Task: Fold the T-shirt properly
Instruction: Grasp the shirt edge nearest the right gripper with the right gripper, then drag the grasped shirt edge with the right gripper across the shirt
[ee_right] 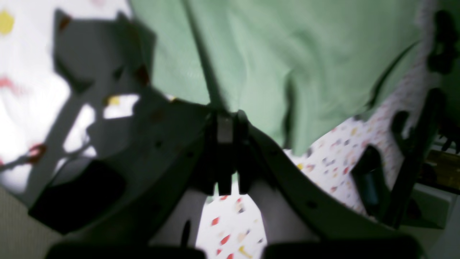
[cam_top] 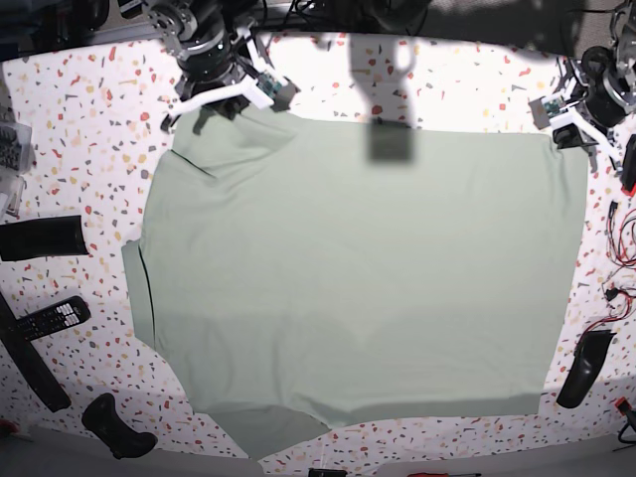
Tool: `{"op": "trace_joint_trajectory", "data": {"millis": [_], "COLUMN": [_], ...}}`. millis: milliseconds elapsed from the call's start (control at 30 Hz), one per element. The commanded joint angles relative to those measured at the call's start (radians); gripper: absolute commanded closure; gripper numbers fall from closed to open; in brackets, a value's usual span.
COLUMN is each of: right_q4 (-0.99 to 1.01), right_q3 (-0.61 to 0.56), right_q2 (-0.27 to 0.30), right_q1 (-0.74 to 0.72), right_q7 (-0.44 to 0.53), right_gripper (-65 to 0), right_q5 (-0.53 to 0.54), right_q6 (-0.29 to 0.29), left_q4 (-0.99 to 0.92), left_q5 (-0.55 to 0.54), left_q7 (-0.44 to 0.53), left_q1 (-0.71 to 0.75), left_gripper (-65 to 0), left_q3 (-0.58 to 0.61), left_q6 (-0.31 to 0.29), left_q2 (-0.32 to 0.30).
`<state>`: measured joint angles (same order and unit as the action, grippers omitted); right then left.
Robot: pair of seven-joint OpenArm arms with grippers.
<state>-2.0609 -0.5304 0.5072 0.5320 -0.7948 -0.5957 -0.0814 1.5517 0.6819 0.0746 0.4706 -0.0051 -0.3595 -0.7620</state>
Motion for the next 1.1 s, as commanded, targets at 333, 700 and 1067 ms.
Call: {"op": "trace_joint_trajectory", "data": {"millis": [333, 700, 1067], "right_q4": [-0.084, 0.039, 0.237], "right_q3": [0.003, 0.003, 0.003], "right_q2": [0.005, 0.005, 0.001], "right_q1": [-0.077, -0.318, -0.533], "right_q7": [0.021, 0.045, 0.08], "right_gripper": [0.0, 0.0, 0.0], "right_q5": [0.065, 0.241, 0.369], "right_q6": [0.011, 0.009, 0.01], "left_q4": [0.014, 0.013, -0.026], "left_q5": [-0.002, -0.216, -0.223], "left_q7": [0.008, 0.084, 0.049], "left_q1": [-0.093, -0.216, -0.384], "left_gripper": [0.0, 0.0, 0.0], "left_q3": [-0.007, -0.007, -0.007], "left_q6": [0.02, 0.019, 0.018], "left_q2": [-0.019, 0.0, 0.116]}}
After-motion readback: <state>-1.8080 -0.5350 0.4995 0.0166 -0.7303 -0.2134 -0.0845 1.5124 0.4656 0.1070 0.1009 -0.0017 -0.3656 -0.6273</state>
